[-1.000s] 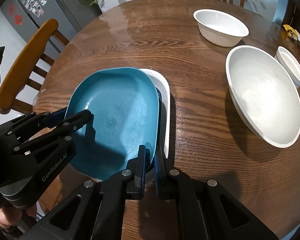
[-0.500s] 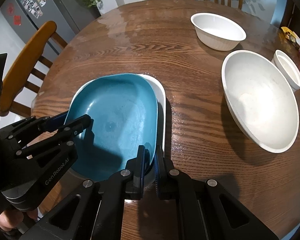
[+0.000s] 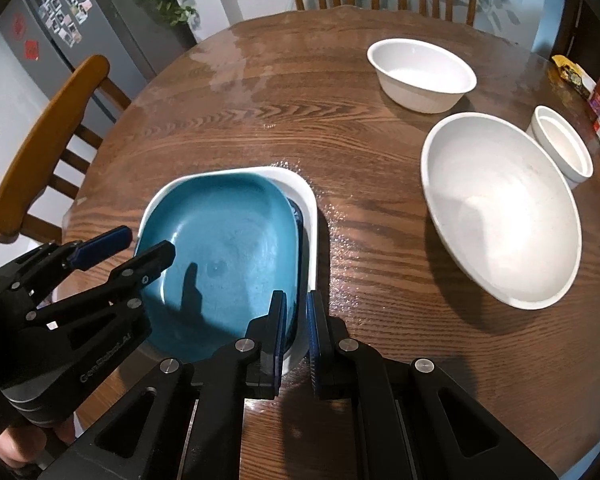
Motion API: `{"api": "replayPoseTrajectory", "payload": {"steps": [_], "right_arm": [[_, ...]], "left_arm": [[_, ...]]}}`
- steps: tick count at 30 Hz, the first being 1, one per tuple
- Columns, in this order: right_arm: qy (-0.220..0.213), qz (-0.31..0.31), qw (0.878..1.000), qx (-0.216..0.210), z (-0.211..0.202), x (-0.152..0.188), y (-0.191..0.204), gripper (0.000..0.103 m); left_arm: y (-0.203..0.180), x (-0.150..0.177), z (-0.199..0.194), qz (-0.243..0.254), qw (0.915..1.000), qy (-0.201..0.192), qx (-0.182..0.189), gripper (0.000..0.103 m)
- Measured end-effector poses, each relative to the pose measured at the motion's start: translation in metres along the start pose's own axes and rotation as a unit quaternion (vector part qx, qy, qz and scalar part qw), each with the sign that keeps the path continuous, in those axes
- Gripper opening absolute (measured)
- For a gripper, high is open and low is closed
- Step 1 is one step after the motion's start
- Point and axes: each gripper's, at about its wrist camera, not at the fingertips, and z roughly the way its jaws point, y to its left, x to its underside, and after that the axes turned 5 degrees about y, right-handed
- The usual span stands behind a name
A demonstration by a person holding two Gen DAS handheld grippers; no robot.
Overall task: Organize plates and bowls
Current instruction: 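Open the left gripper to release the teal dish while the right gripper holds it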
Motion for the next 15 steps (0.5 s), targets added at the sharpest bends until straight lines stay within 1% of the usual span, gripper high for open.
{"api": "replayPoseTrajectory", "payload": {"steps": [7,9,10,11,12,13,14,15], "right_arm": [[-0.021,0.007,1.000,-0.004,-0.015,0.003,-0.004,0.009],[-0.024,0.009,1.000,-0.003,-0.018,0.003,-0.005,0.012],[-0.027,0.012,1.000,-0.003,-0.021,0.004,-0.006,0.018],[-0.029,0.013,0.999,-0.002,-0.023,0.005,-0.008,0.028],[-0.033,0.015,0.999,-0.001,-0.025,0.005,-0.009,0.034],[-0.039,0.018,0.999,0.001,-0.028,0.006,-0.011,0.045],[-0.043,0.019,0.999,0.002,-0.030,0.007,-0.011,0.051],[-0.048,0.021,0.999,0.003,-0.033,0.008,-0.013,0.052]], "left_arm": [[-0.002,0.000,-0.015,0.002,0.9998,-0.020,0.002,0.064],[-0.004,-0.001,-0.020,0.002,0.9996,-0.027,0.000,0.070],[-0.004,-0.001,-0.022,0.001,0.9996,-0.030,0.000,0.074],[-0.005,-0.001,-0.024,0.001,0.9995,-0.032,0.000,0.077],[-0.006,-0.001,-0.026,0.000,0.9994,-0.036,0.000,0.077],[-0.006,-0.002,-0.028,0.000,0.9993,-0.037,0.000,0.078],[-0.007,-0.002,-0.030,0.000,0.9992,-0.039,0.001,0.078],[-0.008,-0.003,-0.031,-0.001,0.9992,-0.041,0.002,0.079]]}}
